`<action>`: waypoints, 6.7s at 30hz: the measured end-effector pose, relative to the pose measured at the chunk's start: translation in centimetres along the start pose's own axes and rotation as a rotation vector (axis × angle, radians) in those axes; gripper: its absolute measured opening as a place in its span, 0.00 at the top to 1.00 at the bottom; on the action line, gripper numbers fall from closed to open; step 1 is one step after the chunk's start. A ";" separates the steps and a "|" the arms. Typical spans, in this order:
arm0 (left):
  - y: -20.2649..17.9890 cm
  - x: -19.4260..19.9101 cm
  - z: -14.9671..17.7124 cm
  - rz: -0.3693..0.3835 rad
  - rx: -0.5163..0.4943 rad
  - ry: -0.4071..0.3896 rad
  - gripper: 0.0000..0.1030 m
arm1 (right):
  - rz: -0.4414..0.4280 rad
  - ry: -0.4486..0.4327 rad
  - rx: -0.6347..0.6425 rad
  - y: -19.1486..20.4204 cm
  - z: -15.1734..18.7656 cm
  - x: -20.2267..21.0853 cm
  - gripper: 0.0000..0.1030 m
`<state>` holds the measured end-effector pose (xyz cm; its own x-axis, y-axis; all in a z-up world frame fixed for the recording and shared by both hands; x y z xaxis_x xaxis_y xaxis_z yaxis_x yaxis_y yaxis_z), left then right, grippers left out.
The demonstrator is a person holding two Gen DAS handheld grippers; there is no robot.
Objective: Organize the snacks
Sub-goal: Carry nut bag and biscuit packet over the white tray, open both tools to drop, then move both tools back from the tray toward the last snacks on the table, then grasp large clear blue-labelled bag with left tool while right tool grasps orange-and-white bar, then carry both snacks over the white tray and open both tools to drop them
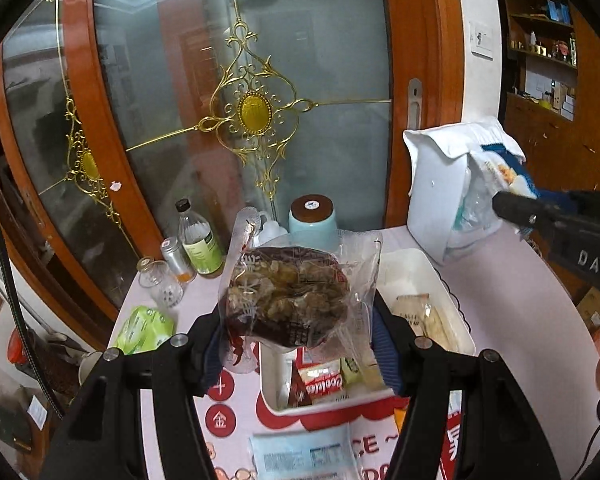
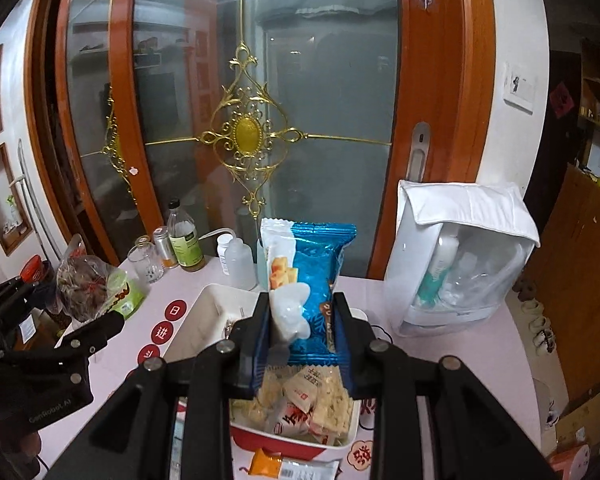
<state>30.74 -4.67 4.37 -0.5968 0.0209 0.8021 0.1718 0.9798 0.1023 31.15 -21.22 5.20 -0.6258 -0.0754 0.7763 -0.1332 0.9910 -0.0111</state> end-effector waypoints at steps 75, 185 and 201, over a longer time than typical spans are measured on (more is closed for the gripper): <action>-0.3 1.3 8.6 0.064 -0.047 0.184 0.11 | -0.080 0.177 0.226 0.3 12.6 -0.7 0.24; 4.6 -1.7 7.8 0.407 -0.464 0.172 0.94 | 0.113 0.212 -0.064 7.3 10.5 -0.2 0.69; 1.7 -8.4 1.8 0.325 -0.208 0.153 0.94 | 0.097 0.166 -0.147 5.0 3.2 -5.1 0.68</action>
<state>34.59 -2.81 -3.26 -0.3641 0.2776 0.8890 0.4965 0.8655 -0.0669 31.18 -16.26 -0.81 -0.4939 0.0279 0.8691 0.0418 0.9991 -0.0083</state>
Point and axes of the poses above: each gripper's, at about its wrist camera, not at the fingertips, and x roughly against the way its jaws point, y to its left, z to its underside, the point moved 3 cm from there along -x, roughly the way its jaws point, and after that the axes turned 14 degrees about y, right-handed, at the moved point
